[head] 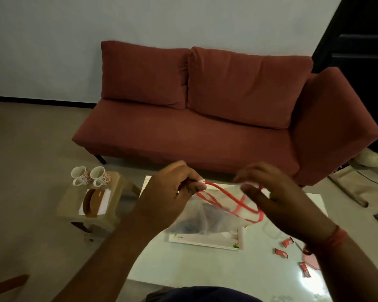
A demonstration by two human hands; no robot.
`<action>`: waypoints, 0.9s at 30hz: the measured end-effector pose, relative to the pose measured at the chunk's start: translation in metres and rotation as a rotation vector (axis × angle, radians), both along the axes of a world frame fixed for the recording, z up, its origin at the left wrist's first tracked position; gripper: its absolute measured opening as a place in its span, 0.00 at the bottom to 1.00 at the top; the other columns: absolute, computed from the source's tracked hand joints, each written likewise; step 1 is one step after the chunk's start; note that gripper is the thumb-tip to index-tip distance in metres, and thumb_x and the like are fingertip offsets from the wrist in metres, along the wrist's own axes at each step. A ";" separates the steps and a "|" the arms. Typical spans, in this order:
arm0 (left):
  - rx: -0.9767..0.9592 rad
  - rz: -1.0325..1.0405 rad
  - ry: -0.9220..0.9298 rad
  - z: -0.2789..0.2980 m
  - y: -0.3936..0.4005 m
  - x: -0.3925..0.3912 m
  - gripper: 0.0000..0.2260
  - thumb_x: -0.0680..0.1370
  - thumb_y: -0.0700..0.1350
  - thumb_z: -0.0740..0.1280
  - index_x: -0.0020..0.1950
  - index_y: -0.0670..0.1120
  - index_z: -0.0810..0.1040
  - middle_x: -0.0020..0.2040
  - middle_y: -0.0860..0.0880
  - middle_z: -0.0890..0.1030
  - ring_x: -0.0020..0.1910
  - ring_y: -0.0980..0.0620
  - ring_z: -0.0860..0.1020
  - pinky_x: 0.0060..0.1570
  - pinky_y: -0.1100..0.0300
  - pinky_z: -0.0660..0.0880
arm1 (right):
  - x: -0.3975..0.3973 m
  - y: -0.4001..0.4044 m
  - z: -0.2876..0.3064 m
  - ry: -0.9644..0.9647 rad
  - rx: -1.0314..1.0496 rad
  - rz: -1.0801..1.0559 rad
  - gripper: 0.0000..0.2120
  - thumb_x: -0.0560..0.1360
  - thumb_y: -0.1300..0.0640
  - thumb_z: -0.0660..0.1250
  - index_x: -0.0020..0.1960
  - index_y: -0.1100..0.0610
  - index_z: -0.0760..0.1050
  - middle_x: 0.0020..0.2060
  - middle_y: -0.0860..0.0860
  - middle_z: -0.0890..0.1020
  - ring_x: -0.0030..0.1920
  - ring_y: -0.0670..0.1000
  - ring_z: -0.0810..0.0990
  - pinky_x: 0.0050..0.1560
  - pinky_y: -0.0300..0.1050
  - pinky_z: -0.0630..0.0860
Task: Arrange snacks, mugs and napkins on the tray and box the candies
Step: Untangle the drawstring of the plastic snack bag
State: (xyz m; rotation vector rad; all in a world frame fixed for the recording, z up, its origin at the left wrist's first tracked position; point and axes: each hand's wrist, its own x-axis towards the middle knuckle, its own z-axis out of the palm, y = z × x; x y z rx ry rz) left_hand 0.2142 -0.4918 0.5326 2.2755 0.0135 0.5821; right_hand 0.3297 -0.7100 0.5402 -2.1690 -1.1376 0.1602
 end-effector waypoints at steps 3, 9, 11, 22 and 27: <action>0.006 -0.006 0.005 0.001 -0.005 0.007 0.13 0.76 0.55 0.67 0.43 0.45 0.80 0.37 0.61 0.73 0.39 0.61 0.75 0.36 0.72 0.70 | -0.018 0.027 0.011 0.133 0.133 0.084 0.12 0.81 0.49 0.59 0.55 0.51 0.79 0.52 0.42 0.81 0.55 0.46 0.79 0.54 0.40 0.75; 0.062 -0.009 -0.030 0.003 0.003 0.007 0.13 0.77 0.53 0.66 0.44 0.44 0.81 0.40 0.58 0.74 0.39 0.64 0.73 0.39 0.75 0.68 | -0.022 0.045 0.017 0.253 0.125 0.004 0.06 0.76 0.61 0.70 0.48 0.51 0.79 0.35 0.44 0.81 0.32 0.46 0.82 0.34 0.40 0.78; 0.079 -0.004 -0.052 0.004 0.009 0.005 0.15 0.78 0.54 0.64 0.45 0.44 0.82 0.41 0.56 0.77 0.41 0.64 0.74 0.40 0.74 0.70 | -0.020 0.044 0.017 0.507 0.129 0.001 0.05 0.78 0.59 0.67 0.47 0.51 0.80 0.35 0.49 0.83 0.29 0.48 0.80 0.30 0.43 0.77; 0.104 -0.035 -0.007 0.000 0.027 0.004 0.13 0.77 0.54 0.64 0.47 0.47 0.83 0.45 0.62 0.75 0.48 0.71 0.73 0.49 0.75 0.71 | -0.029 0.045 0.007 1.072 0.222 0.114 0.12 0.76 0.56 0.64 0.46 0.61 0.83 0.37 0.52 0.82 0.37 0.49 0.78 0.41 0.42 0.76; -0.007 0.208 -0.038 -0.005 0.004 -0.004 0.08 0.77 0.54 0.65 0.51 0.53 0.78 0.50 0.65 0.72 0.52 0.63 0.74 0.52 0.76 0.68 | -0.036 0.054 0.000 1.061 0.340 -0.022 0.15 0.81 0.61 0.59 0.43 0.58 0.83 0.30 0.51 0.76 0.33 0.51 0.74 0.33 0.41 0.73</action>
